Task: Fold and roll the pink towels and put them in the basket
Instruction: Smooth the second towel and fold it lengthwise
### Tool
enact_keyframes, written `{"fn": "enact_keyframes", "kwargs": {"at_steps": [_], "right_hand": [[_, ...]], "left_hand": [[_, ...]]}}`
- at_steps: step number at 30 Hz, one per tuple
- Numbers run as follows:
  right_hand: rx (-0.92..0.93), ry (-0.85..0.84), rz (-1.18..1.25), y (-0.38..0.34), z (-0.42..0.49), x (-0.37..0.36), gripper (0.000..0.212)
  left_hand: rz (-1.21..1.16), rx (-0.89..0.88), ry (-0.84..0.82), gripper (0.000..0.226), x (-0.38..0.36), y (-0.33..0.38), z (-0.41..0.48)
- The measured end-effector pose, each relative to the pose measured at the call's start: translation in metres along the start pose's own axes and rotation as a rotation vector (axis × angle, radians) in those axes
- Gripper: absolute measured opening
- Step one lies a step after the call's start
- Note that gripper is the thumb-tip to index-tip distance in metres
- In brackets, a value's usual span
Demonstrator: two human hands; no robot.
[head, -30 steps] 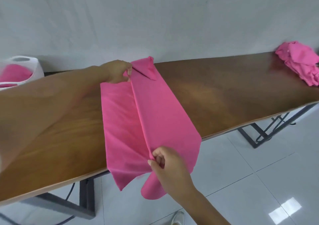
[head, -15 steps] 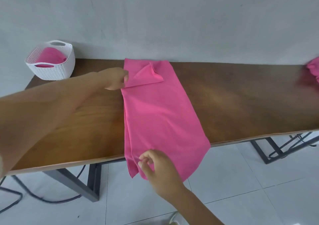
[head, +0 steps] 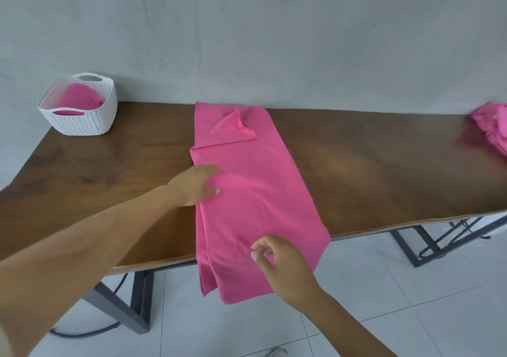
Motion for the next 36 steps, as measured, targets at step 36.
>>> {"fn": "enact_keyframes", "kwargs": {"at_steps": [36], "right_hand": [[0.147,-0.052,-0.072,0.117,0.238,0.093,0.015]], "left_hand": [[0.106,0.147,0.130,0.056,-0.011,0.032,0.175]]}}
Point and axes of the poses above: each hand's wrist, its own z-axis towards the middle knuckle, its own x-axis out of the back of the hand, y = z × x, the point moved 5 cm from there along z, towards the middle knuckle, and after that the axes turned 2 degrees about -z, right-handed, at the moved point
